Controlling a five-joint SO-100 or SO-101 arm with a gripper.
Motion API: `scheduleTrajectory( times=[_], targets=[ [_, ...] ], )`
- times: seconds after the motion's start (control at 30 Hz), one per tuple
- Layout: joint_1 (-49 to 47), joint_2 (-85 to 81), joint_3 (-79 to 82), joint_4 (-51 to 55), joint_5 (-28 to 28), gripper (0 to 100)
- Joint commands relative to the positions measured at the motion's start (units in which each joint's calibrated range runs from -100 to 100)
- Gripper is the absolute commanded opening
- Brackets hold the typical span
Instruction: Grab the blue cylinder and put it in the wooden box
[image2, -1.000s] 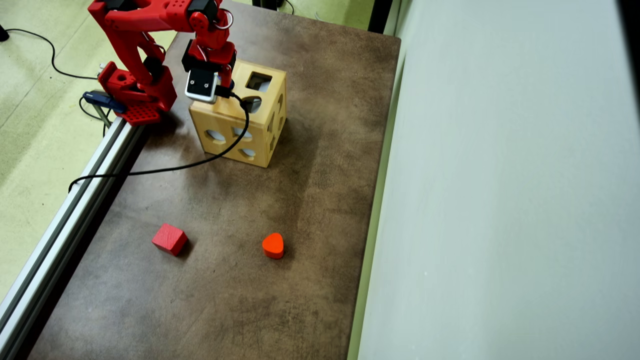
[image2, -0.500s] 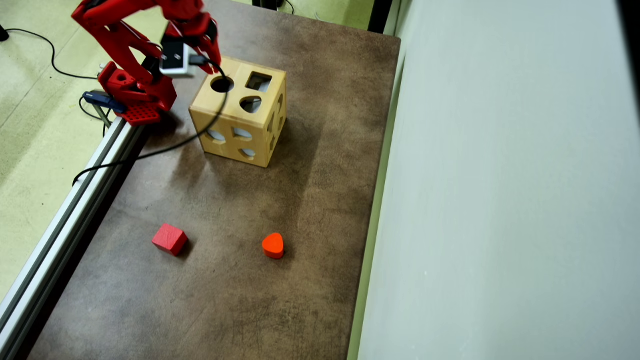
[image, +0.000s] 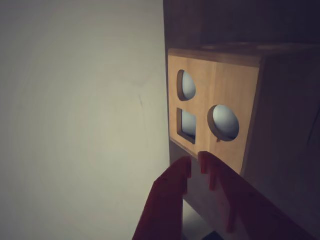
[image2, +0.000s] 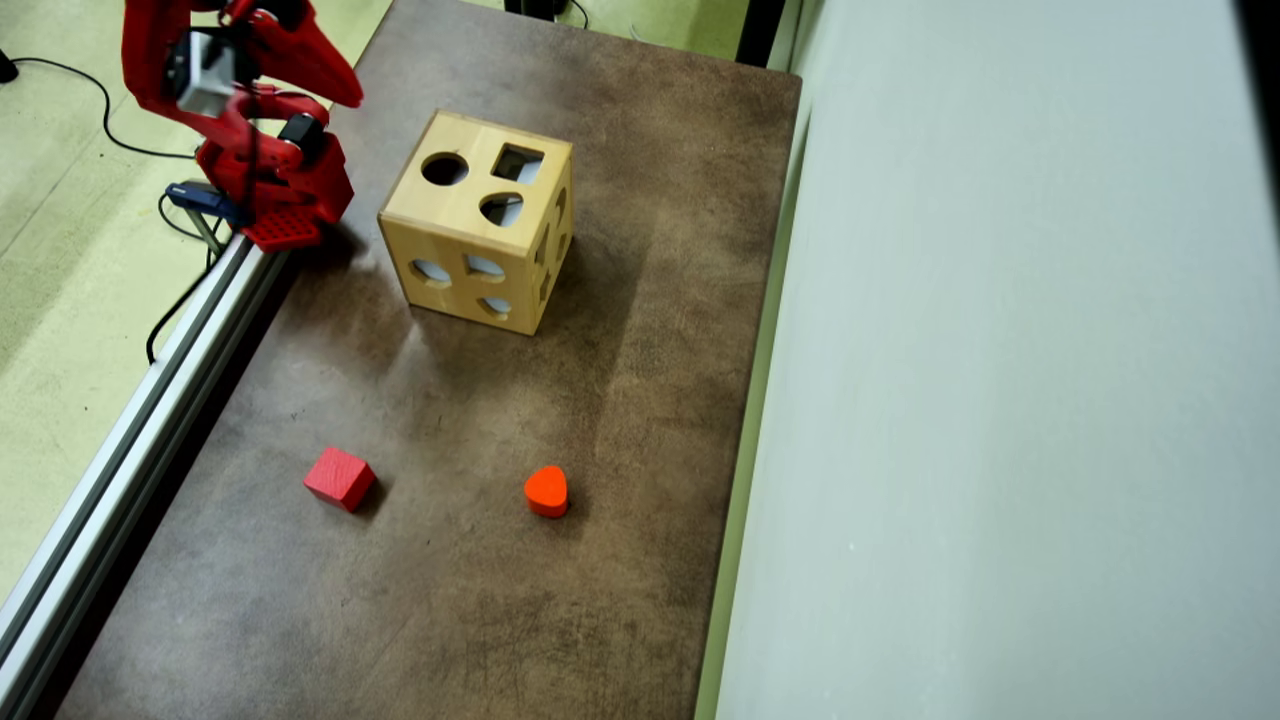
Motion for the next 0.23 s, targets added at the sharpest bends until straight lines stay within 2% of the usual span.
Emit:
scheduleTrajectory(
  times=[0.0,0.2],
  targets=[
    [0.26,-3.36,-0.36,0.02,-0.10,4],
    [0.04,-9.65,-0.45,0.02,-0.10,4]
  ],
)
